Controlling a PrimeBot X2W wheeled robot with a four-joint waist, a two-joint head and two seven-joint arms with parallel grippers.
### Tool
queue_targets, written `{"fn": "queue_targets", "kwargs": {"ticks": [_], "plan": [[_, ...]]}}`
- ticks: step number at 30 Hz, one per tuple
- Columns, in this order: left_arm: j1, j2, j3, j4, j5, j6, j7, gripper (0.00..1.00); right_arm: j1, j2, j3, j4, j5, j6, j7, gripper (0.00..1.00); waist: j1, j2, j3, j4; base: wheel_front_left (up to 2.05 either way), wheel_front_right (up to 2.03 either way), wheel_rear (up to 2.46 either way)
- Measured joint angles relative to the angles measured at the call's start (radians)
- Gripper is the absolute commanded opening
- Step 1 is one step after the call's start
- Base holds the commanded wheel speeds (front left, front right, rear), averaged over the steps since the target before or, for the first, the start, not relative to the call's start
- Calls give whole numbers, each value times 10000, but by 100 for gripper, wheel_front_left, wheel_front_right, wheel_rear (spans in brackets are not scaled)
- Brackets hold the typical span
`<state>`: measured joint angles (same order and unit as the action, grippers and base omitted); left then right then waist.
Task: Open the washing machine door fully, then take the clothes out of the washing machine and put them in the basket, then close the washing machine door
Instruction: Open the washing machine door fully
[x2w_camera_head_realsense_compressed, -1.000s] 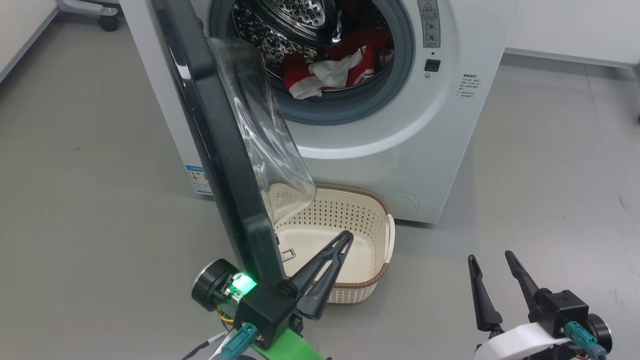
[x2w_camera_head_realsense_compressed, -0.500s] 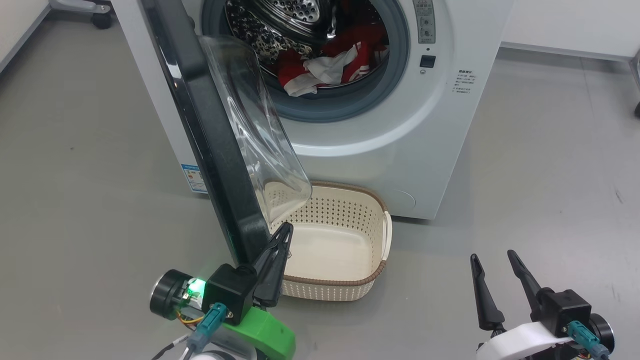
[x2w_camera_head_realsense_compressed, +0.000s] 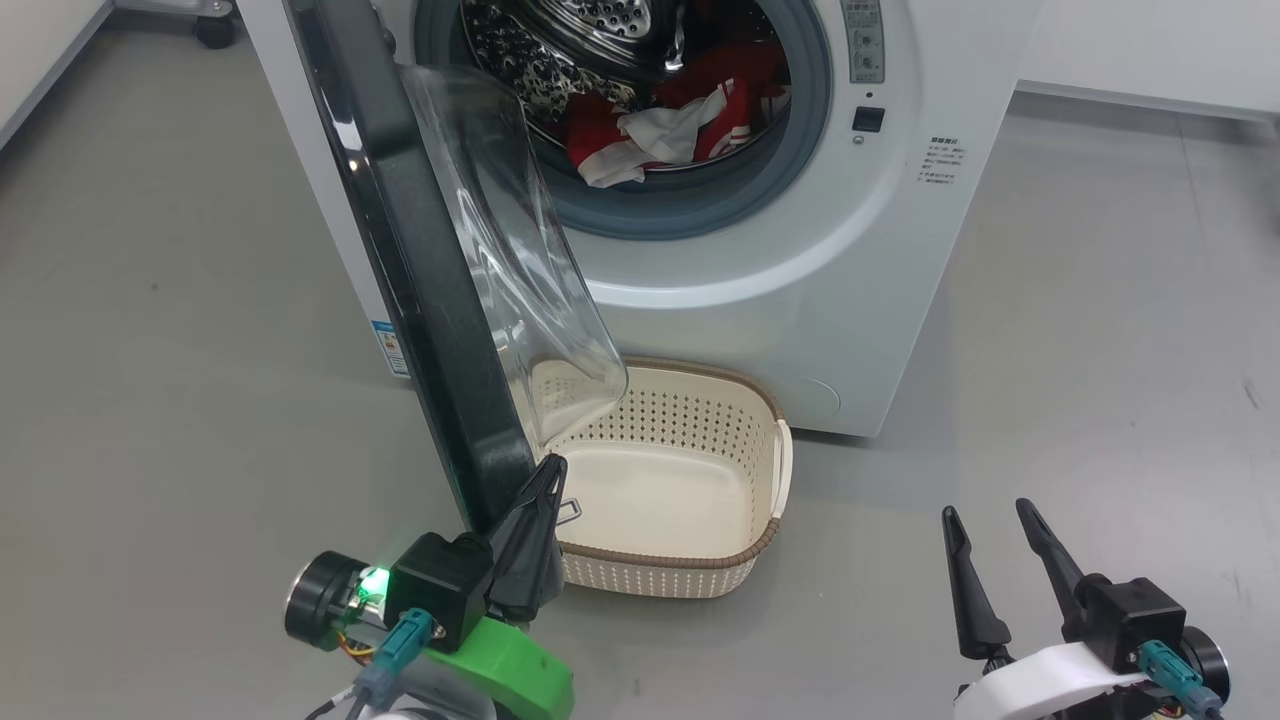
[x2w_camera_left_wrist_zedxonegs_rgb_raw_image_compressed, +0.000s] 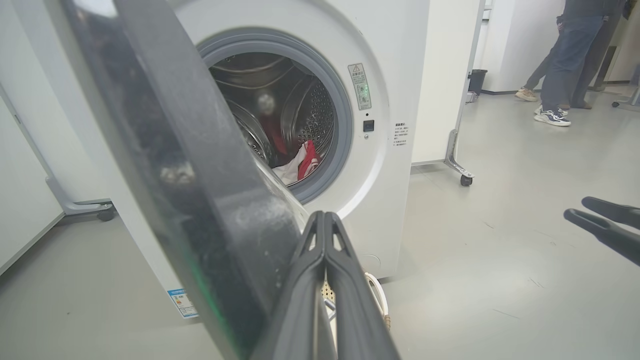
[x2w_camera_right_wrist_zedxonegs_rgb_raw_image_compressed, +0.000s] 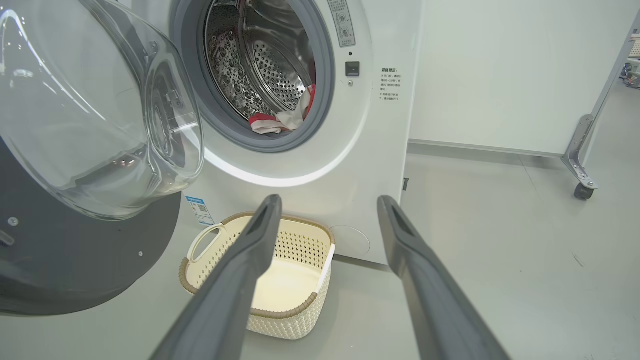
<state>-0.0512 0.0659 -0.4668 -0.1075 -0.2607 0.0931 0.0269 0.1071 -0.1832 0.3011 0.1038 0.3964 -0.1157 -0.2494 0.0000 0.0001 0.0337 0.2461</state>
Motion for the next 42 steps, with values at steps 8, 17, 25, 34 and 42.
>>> {"fn": "queue_targets", "kwargs": {"ticks": [8, 17, 25, 34, 42], "plan": [[117, -40, 314, -98, 4, 25, -17, 0, 2, 0, -123, -2, 0, 0, 0, 100, 0, 0, 65, 143, 0, 0, 0], [206, -58, 445, -138, 6, 77, -77, 0, 54, -23, -364, -38, 0, 0, 2, 100, 0, 0, 160, 663, 0, 0, 0], [484, -61, 709, -77, 61, 109, -119, 0, 55, -63, -395, -86, 0, 0, 0, 100, 0, 0, 208, 1335, 0, 0, 0], [630, -21, 1168, -25, 113, 161, -198, 0, 55, -59, -376, -98, 0, 0, 2, 100, -1, 0, 216, 2000, 0, 0, 0], [721, 207, 1810, -31, 324, 176, -293, 0, 52, -52, -244, -96, -4, 82, 0, 100, 0, 0, 245, 2141, 0, 0, 0]]}}
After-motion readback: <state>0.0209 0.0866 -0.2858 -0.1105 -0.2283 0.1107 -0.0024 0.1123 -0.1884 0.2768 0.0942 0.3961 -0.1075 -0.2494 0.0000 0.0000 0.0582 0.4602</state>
